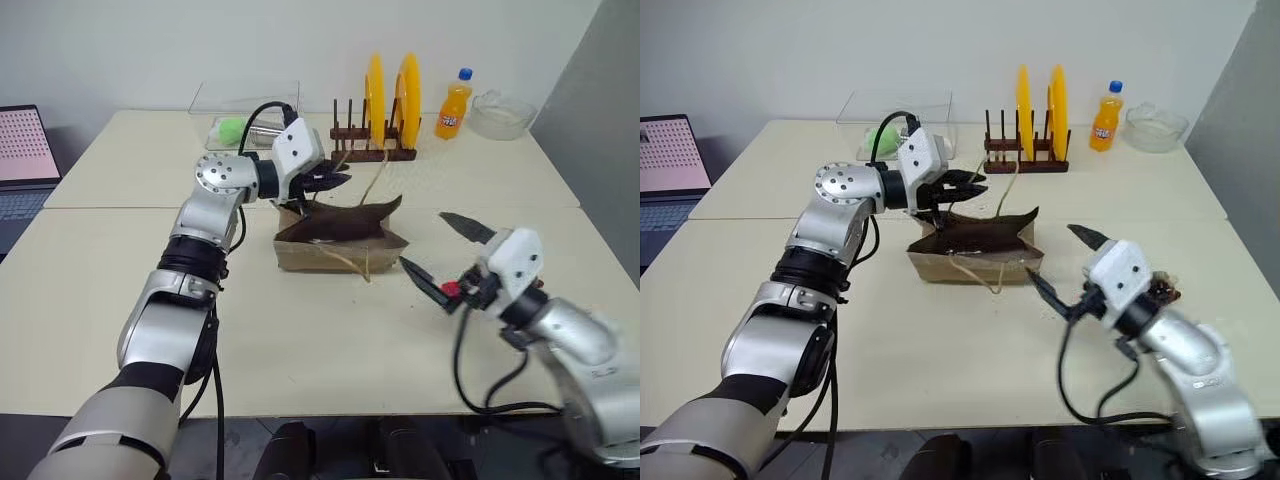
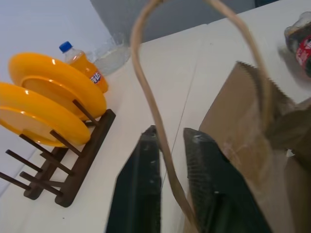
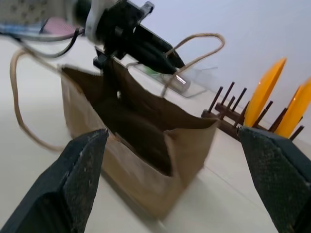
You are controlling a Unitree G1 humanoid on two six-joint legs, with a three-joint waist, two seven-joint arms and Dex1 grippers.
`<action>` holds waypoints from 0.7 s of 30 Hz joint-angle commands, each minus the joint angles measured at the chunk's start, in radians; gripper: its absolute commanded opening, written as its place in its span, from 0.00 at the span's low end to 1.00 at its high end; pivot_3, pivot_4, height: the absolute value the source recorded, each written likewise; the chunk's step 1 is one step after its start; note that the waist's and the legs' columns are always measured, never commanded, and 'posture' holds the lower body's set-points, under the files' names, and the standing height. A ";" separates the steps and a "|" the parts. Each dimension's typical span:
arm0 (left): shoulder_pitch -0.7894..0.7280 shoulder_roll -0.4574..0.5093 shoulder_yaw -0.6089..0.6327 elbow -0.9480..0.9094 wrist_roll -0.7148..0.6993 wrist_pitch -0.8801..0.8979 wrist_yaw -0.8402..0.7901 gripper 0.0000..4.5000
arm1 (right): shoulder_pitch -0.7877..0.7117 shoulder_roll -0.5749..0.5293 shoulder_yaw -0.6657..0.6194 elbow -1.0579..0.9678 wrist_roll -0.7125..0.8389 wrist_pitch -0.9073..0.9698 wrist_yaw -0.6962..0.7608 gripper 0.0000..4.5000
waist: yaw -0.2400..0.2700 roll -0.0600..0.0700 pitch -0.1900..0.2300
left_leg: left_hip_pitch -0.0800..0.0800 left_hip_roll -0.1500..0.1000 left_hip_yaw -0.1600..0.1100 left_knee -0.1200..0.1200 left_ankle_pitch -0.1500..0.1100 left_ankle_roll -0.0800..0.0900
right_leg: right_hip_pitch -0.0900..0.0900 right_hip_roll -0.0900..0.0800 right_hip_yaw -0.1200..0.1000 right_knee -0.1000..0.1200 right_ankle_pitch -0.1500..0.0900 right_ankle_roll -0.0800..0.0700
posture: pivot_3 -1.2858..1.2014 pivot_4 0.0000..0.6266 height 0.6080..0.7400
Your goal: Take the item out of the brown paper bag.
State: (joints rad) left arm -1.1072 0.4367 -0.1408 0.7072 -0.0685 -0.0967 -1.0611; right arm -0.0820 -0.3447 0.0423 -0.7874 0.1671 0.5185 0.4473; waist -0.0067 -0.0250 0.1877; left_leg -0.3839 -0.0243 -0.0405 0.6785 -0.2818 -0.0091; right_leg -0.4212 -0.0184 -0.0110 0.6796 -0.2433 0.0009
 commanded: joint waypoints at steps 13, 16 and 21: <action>0.102 0.174 0.186 -0.346 -0.123 0.223 0.051 0.94 | -0.054 0.008 -0.028 0.125 -0.060 -0.182 -0.072 1.00 | -0.012 0.000 0.000 | 0.000 0.000 0.000 -0.001 0.000 0.000 | 0.000 0.000 0.000 0.000 0.000 0.000 | 0.52 0.24 1.00; 0.243 0.185 0.276 -0.589 -0.172 0.423 0.186 0.94 | -0.045 0.004 -0.078 0.130 -0.031 -0.179 -0.079 1.00 | -0.018 0.000 0.000 | 0.001 0.000 -0.001 -0.001 0.000 0.000 | 0.000 0.000 0.000 0.000 0.000 0.000 | 0.52 0.24 1.00; 0.548 0.069 0.411 -0.949 -0.166 0.606 0.512 0.94 | -0.030 0.013 -0.150 0.116 0.019 -0.155 -0.095 1.00 | -0.016 0.000 0.000 | 0.001 0.000 -0.001 0.000 0.000 0.000 | 0.001 -0.001 0.000 0.000 0.000 0.000 | 0.52 0.24 1.00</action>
State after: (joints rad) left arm -0.6157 0.5372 0.2264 -0.1120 -0.2458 0.4650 -0.6664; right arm -0.1205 -0.3355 -0.0701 -0.6275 0.1494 0.3617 0.3643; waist -0.0228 -0.0245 0.1872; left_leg -0.3826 -0.0241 -0.0421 0.6779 -0.2820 -0.0089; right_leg -0.4198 -0.0190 -0.0109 0.6789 -0.2432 0.0006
